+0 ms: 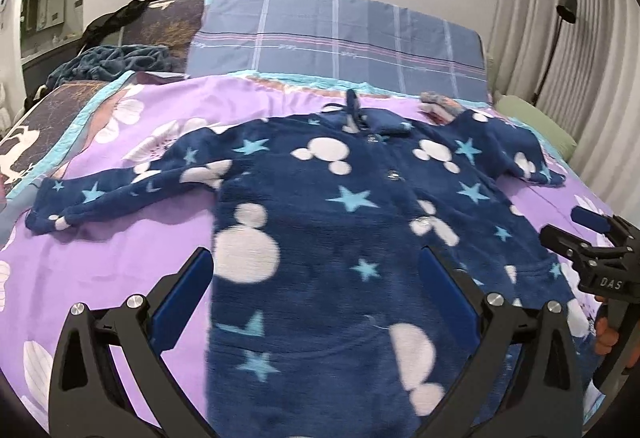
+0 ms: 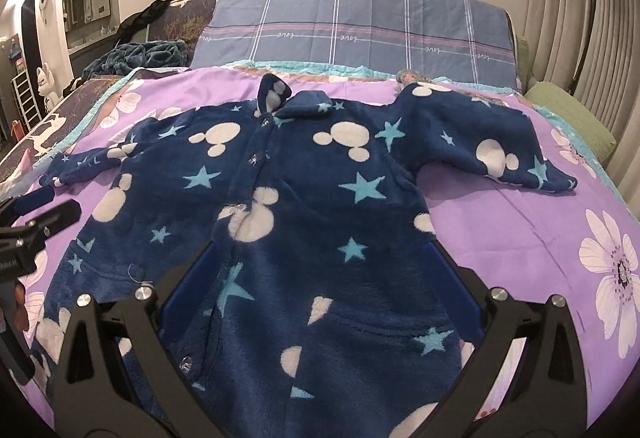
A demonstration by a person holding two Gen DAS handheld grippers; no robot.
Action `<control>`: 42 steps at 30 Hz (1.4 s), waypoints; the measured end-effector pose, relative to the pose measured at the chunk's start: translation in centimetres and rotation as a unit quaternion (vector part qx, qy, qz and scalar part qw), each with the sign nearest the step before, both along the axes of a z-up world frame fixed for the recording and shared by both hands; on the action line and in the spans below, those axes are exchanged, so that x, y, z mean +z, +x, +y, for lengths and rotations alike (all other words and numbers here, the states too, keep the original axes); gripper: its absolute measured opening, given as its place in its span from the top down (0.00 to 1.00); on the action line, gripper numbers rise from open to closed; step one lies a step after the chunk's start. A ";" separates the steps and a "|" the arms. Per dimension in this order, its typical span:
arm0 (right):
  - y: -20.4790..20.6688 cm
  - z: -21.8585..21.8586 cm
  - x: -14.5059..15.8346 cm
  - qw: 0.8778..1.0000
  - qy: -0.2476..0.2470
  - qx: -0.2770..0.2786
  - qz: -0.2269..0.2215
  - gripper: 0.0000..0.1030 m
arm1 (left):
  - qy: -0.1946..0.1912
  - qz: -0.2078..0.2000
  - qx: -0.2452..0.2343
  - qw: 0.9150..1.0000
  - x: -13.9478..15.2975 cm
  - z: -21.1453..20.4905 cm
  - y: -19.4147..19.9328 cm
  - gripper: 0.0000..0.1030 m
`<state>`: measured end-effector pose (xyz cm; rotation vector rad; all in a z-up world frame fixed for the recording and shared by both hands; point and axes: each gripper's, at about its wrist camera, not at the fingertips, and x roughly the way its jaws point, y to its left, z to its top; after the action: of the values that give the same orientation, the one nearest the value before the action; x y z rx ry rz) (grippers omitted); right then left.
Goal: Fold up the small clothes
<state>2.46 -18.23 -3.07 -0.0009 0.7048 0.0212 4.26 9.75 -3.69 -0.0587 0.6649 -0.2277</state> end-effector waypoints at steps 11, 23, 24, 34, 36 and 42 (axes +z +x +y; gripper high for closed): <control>1.5 -0.3 -1.5 1.000 -0.008 -0.005 0.022 0.02 | -0.348 0.097 0.211 0.908 -7.5 20.6 6.0 0.02; 3.0 -0.8 -2.8 0.999 0.001 -0.019 0.042 0.02 | -0.428 0.099 0.328 0.837 -11.0 30.3 8.5 0.25; 3.0 -0.7 -2.9 0.999 -0.002 -0.018 0.042 0.02 | -0.430 0.097 0.335 0.833 -11.4 30.9 8.8 0.28; 3.5 -1.0 -3.5 0.998 -0.008 -0.027 0.051 0.02 | -0.451 0.075 0.388 0.801 -12.3 34.9 12.2 0.88; 3.7 -1.2 -3.6 0.998 -0.008 -0.026 0.055 0.02 | -0.425 0.052 0.374 0.823 -10.4 34.3 12.7 0.89; 5.4 -3.6 -4.1 0.995 0.029 -0.046 0.081 0.02 | -0.290 -0.025 0.196 0.936 0.7 23.3 15.1 0.89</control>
<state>7.86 -21.83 -7.19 0.0903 0.8661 -0.0467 19.36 33.05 -2.99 -0.7443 0.5034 -0.0313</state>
